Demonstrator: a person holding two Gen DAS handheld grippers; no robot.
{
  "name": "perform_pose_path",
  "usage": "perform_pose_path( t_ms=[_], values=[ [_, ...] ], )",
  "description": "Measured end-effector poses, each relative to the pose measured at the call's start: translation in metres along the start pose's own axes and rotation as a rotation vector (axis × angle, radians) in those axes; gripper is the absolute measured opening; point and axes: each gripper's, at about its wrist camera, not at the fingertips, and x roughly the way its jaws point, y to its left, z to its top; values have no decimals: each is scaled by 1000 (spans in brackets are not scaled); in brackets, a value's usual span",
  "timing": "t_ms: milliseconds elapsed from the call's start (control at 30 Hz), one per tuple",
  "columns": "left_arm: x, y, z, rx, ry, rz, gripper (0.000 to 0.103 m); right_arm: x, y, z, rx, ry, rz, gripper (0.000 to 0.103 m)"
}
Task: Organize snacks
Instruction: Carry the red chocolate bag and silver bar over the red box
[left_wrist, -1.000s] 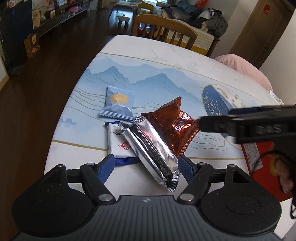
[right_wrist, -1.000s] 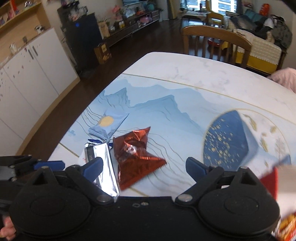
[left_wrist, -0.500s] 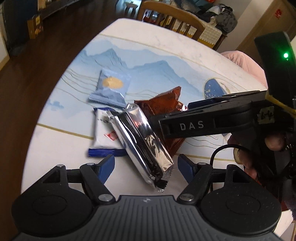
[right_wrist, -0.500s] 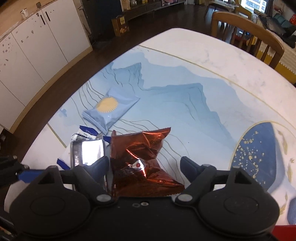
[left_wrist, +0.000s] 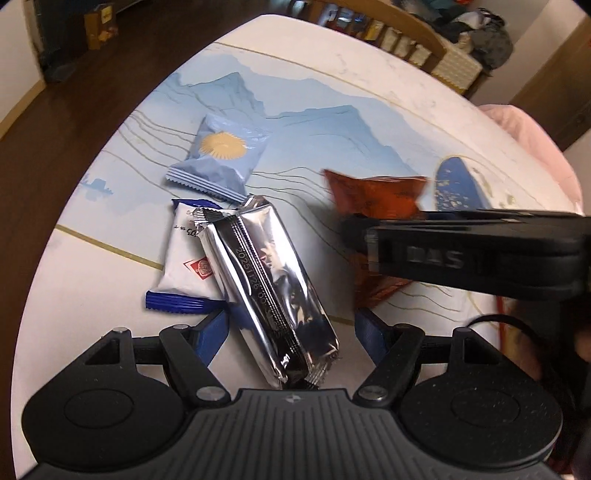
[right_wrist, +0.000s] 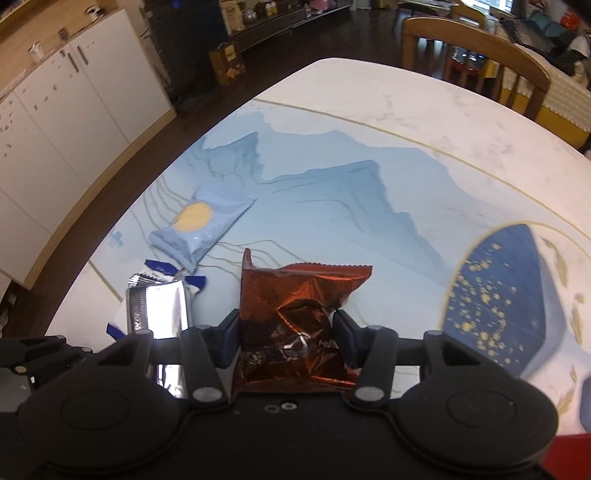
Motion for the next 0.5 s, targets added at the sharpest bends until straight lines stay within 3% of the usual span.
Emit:
perform_pose_path(
  t_ms=[333, 500],
  values=[
    [10, -22, 4, -18, -7, 178, 74, -34, -22, -10, 84, -70, -6, 51],
    [12, -26, 3, -29, -13, 249, 70, -55, -26, -22, 103, -96, -2, 51]
  ],
)
